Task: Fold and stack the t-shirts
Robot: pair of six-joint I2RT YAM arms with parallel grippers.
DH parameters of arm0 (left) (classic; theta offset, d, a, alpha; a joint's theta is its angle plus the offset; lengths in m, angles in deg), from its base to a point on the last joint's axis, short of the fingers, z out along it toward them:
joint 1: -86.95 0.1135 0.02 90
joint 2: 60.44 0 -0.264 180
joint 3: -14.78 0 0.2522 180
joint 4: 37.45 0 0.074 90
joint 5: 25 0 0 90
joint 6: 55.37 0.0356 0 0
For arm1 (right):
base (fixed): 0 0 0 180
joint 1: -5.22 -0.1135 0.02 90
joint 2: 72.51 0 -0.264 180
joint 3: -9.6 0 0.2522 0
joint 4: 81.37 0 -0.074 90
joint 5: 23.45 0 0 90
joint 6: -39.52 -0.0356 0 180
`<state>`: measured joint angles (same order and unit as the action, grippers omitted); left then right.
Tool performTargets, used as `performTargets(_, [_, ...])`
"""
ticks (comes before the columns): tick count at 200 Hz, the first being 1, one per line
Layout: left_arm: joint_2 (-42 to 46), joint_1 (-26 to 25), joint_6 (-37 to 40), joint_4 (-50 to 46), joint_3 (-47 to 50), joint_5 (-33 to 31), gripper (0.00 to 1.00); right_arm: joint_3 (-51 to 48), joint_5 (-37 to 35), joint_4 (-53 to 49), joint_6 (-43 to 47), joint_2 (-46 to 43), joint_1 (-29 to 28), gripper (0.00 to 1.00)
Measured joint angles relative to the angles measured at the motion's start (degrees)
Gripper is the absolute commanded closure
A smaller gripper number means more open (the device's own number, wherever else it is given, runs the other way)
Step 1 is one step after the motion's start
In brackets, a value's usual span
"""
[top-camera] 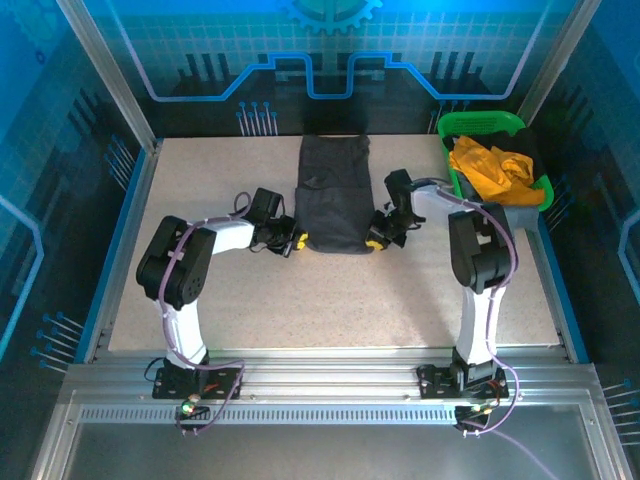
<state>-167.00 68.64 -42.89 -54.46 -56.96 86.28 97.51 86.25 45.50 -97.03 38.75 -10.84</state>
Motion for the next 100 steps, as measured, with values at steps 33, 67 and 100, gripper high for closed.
performTargets(33, [8.52,-2.05,3.37,-3.61,6.62,2.4,1.0,-9.6,0.5,0.24,-0.72,-7.67,-2.16,1.0])
performTargets(67, [16.74,-5.81,7.13,-10.19,10.58,4.72,1.0,-16.85,1.05,-2.86,-0.63,-15.63,-4.98,1.0])
performTargets(100, [25.07,-10.08,8.85,-14.71,10.47,5.9,1.0,-18.25,2.71,-9.99,-1.75,-27.43,-5.81,1.0])
